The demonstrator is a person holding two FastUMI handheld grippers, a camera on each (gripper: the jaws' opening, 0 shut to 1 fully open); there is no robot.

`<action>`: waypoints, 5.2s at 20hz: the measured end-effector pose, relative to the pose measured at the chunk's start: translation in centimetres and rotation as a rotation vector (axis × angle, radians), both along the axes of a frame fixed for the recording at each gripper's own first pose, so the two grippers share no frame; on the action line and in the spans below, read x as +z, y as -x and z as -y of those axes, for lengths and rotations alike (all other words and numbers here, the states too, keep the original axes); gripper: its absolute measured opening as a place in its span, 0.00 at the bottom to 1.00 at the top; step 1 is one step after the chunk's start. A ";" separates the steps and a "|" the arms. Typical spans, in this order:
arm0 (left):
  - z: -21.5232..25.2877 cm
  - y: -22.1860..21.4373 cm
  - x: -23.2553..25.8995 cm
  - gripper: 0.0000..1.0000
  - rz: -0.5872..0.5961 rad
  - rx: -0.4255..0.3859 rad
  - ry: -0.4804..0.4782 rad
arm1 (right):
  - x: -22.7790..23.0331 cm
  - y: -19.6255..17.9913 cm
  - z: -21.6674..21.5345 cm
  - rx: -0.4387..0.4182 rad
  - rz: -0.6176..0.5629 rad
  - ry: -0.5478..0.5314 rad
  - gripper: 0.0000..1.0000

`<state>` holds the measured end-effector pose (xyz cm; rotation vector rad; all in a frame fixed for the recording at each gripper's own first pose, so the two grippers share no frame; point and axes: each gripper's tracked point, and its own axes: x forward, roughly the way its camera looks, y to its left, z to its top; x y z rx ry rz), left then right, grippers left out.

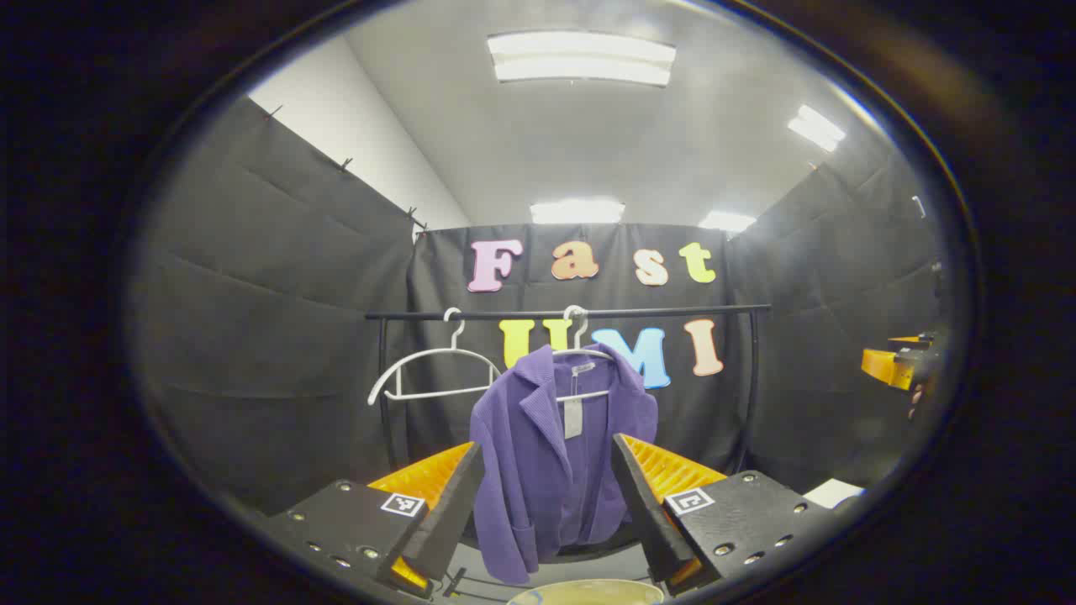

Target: Grasp the clothes on the hanger with both hands and then place them into the laundry hamper below.

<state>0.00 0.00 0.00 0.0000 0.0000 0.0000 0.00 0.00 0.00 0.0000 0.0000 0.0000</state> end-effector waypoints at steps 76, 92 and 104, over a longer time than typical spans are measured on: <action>-4.5 -29.7 -10.4 0.56 -0.204 0.566 0.162 | -12.2 -33.9 -32.4 0.612 -0.323 -0.214 0.90; -3.8 -28.0 -8.5 0.03 -0.100 0.395 0.297 | -11.8 -34.7 -30.8 0.737 -0.362 -0.221 0.00; -6.9 -24.5 -2.7 0.03 0.018 0.454 0.260 | -9.4 -36.3 -26.7 0.619 -0.158 -0.158 0.00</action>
